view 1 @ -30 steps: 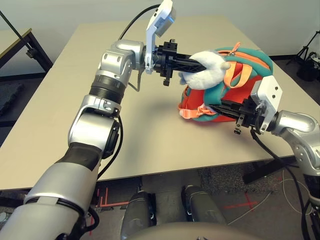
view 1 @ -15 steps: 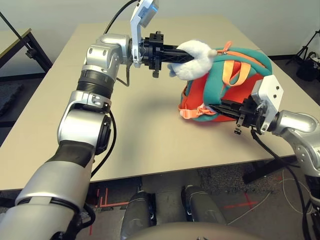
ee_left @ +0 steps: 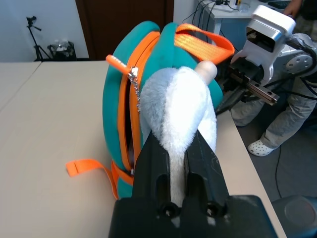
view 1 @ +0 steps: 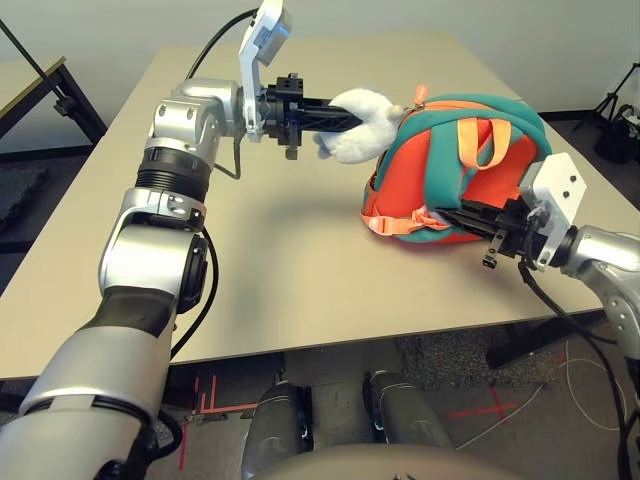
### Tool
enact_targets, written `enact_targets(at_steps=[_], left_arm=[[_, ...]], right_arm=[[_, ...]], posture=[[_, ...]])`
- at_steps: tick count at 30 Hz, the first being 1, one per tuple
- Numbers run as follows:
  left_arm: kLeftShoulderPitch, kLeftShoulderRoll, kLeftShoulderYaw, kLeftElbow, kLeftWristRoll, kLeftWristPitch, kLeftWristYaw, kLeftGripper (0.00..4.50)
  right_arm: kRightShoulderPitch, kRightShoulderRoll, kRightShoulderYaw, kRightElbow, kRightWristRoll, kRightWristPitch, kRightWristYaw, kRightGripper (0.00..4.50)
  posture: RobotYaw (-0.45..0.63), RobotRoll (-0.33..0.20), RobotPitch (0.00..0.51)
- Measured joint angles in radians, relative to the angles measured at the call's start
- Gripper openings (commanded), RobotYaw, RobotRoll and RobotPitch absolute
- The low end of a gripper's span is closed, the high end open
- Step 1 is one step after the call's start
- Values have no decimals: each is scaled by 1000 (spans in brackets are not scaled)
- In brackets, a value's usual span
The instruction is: Put the pencil case into the backpack and zip it.
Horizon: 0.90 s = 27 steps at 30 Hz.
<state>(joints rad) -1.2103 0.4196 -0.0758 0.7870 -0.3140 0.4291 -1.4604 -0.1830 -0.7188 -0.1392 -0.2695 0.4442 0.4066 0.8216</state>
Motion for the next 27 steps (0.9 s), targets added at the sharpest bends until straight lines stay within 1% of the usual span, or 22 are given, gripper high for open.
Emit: enact_targets(at_steps=[6, 13, 27], left_arm=[[53, 16, 19, -38, -3, 34, 7, 22], [124, 15, 26, -67, -15, 68, 24, 22], [274, -38, 16, -53, -9, 77, 70, 20]], right_arm=[[5, -10, -28, 24, 0, -15, -3, 34], [6, -10, -31, 36, -1, -21, -11, 34], [4, -11, -32, 41, -8, -22, -19, 34]], posture=[[-302, 0, 28], [-309, 0, 32], [-312, 0, 45]])
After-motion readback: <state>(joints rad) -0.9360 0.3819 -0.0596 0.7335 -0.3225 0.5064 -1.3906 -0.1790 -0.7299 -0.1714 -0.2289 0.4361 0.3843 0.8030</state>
